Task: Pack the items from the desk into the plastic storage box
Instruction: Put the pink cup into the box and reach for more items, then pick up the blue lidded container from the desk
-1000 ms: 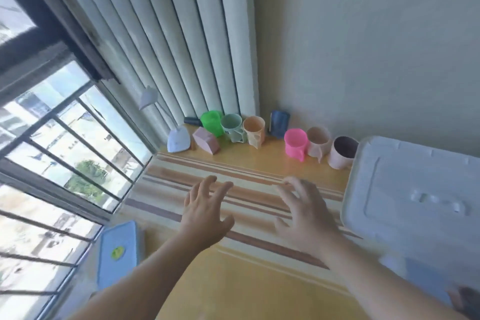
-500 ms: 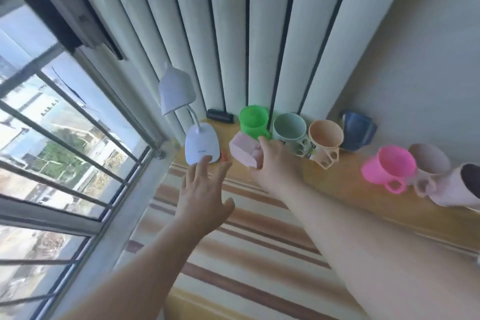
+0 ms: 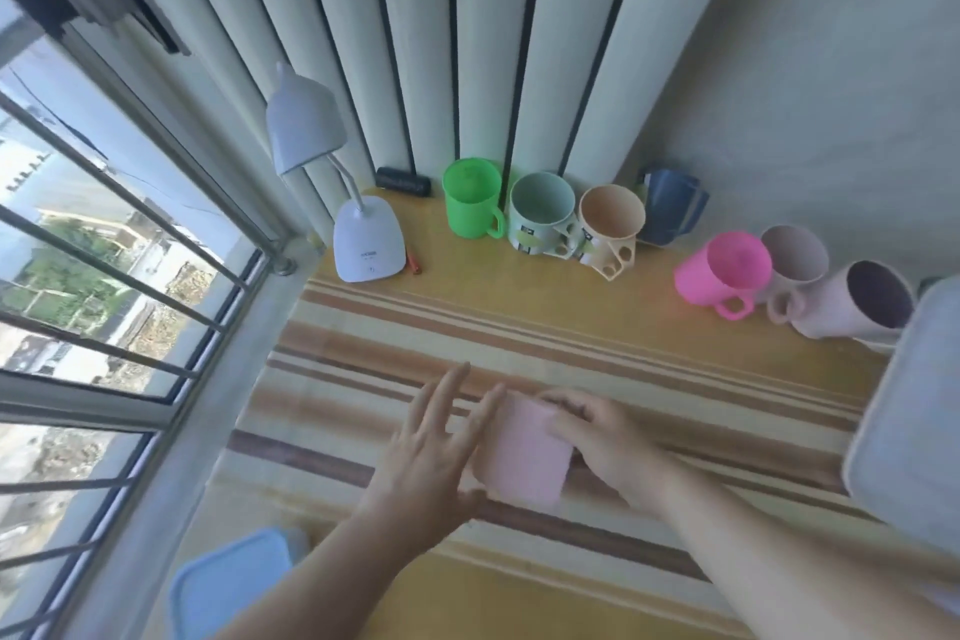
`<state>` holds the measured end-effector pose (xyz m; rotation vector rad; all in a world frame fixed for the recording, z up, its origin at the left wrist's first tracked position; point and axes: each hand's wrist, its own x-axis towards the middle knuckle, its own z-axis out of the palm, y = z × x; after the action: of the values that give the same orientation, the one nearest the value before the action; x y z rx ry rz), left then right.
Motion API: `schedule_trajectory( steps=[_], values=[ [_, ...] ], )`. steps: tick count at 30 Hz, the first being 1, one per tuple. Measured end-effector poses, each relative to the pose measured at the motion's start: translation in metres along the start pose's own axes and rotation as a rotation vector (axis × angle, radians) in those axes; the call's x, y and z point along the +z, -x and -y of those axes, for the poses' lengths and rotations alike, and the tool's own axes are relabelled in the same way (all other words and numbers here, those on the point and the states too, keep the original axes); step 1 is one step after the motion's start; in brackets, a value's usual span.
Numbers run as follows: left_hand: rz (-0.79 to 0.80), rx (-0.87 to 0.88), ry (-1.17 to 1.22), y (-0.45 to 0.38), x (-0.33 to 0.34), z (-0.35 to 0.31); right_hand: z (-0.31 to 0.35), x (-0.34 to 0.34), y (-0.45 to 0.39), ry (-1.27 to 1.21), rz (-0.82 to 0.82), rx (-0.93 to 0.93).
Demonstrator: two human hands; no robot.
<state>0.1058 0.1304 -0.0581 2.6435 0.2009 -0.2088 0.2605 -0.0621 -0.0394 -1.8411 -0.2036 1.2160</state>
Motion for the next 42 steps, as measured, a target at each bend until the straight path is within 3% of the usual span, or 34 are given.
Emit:
schedule_trajectory(
  steps=[2, 6, 9, 12, 17, 22, 26, 30, 33, 37, 42],
  values=[
    [0.149, 0.121, 0.065, 0.019, 0.020, -0.035, -0.028, -0.007, 0.047, -0.137, 0.055, 0.106],
    [0.126, 0.229, 0.226, 0.059, 0.055, -0.110, -0.076, -0.034, 0.123, -0.123, 0.104, 0.164],
    [0.033, 0.201, 0.366, 0.077, 0.059, -0.169, -0.098, -0.072, 0.170, 0.161, 0.109, 0.067],
    [0.047, 0.065, 0.388, 0.092, 0.058, -0.229, -0.097, -0.110, 0.232, 0.577, 0.101, -0.066],
    [-0.002, 0.058, 0.397, 0.123, 0.056, -0.337, -0.104, -0.148, 0.338, 0.767, 0.099, -0.297],
    [-0.056, 0.113, 0.321, 0.128, 0.065, -0.406, -0.129, -0.190, 0.406, 0.793, -0.090, -0.404],
    [0.047, 0.359, 0.250, 0.099, 0.079, -0.463, -0.170, -0.245, 0.446, 0.836, -0.242, -0.337],
    [0.112, 0.533, -0.009, 0.064, 0.103, -0.530, -0.231, -0.281, 0.467, 0.891, -0.443, -0.186],
    [0.249, 0.572, -0.211, 0.052, 0.124, -0.562, -0.276, -0.282, 0.466, 0.855, -0.454, -0.135],
    [0.311, 0.532, -0.390, 0.064, 0.144, -0.562, -0.299, -0.267, 0.459, 0.759, -0.383, -0.157],
    [0.042, 0.468, -0.296, 0.059, 0.132, -0.553, -0.278, -0.275, 0.436, 0.685, -0.540, -0.321]
  ],
)
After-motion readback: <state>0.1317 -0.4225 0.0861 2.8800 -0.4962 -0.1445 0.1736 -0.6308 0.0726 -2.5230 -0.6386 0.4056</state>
